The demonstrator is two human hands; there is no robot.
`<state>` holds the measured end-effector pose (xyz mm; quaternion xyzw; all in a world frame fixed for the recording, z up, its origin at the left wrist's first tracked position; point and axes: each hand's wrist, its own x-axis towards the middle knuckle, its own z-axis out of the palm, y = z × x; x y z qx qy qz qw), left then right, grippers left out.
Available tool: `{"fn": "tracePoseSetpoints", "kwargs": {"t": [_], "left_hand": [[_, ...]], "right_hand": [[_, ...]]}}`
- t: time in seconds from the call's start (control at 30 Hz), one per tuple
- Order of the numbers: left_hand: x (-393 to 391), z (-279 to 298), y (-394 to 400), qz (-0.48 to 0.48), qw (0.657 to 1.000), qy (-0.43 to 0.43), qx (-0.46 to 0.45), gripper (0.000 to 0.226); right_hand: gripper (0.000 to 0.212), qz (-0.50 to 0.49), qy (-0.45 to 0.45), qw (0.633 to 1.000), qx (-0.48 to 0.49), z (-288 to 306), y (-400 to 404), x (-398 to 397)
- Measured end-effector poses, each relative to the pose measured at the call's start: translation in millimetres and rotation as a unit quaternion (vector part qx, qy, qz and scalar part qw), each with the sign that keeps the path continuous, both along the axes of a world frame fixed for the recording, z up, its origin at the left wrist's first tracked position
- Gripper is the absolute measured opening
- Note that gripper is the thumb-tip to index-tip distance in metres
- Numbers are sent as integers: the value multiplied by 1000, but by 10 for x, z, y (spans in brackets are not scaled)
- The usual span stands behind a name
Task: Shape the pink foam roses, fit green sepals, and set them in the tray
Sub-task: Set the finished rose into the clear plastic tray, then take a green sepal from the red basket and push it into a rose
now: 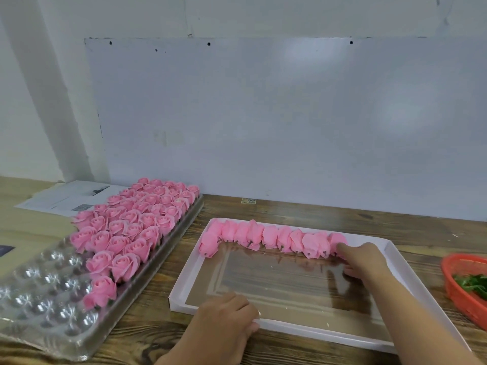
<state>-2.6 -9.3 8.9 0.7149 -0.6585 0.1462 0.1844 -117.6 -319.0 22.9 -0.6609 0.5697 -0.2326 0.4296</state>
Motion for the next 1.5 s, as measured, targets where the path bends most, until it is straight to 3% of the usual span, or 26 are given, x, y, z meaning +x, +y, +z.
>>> {"fn": "tracePoseSetpoints", "kwargs": {"t": [0.1,0.33,0.5,0.57,0.63,0.73,0.93,0.97,1.03,1.2,1.33,1.4,1.5], "left_hand": [[-1,1,-9,0,1000,1,-5,27],[2,-3,-8,3,1000,-8,0,26],[1,1,-17,8,1000,-17,9,25],[0,5,-17,9,1000,-15,7,26],[1,2,-20,10,1000,-17,5,26],[3,-9,-26,14,1000,-21,6,26],[-16,22,-18,8,1000,-5,-7,28],[-21,30,-15,6,1000,0,-8,28],[-24,35,-13,5,1000,2,-6,28],[-6,-15,-30,2,1000,12,-3,27],[8,-28,0,-4,999,44,4,18],[15,-24,10,6,996,84,19,13],[8,-13,-18,31,981,191,20,32]], "right_hand": [[39,-26,10,1000,14,-5,-21,108],[19,-65,-24,997,21,-17,-94,291],[31,-69,-57,995,44,-18,-101,340],[37,-32,-5,999,26,-38,-87,349],[31,-55,-100,993,43,-27,-20,351],[23,-66,-63,996,-12,-67,-47,345],[4,-63,-99,991,64,37,-112,227],[10,-65,-120,987,79,30,-144,186],[16,-38,-180,976,113,44,-169,111],[20,-27,-345,909,232,149,-180,-66],[6,-16,-411,875,255,220,-99,-187],[9,8,-431,863,265,270,-12,-251],[12,46,-464,835,293,320,230,-315]]}}
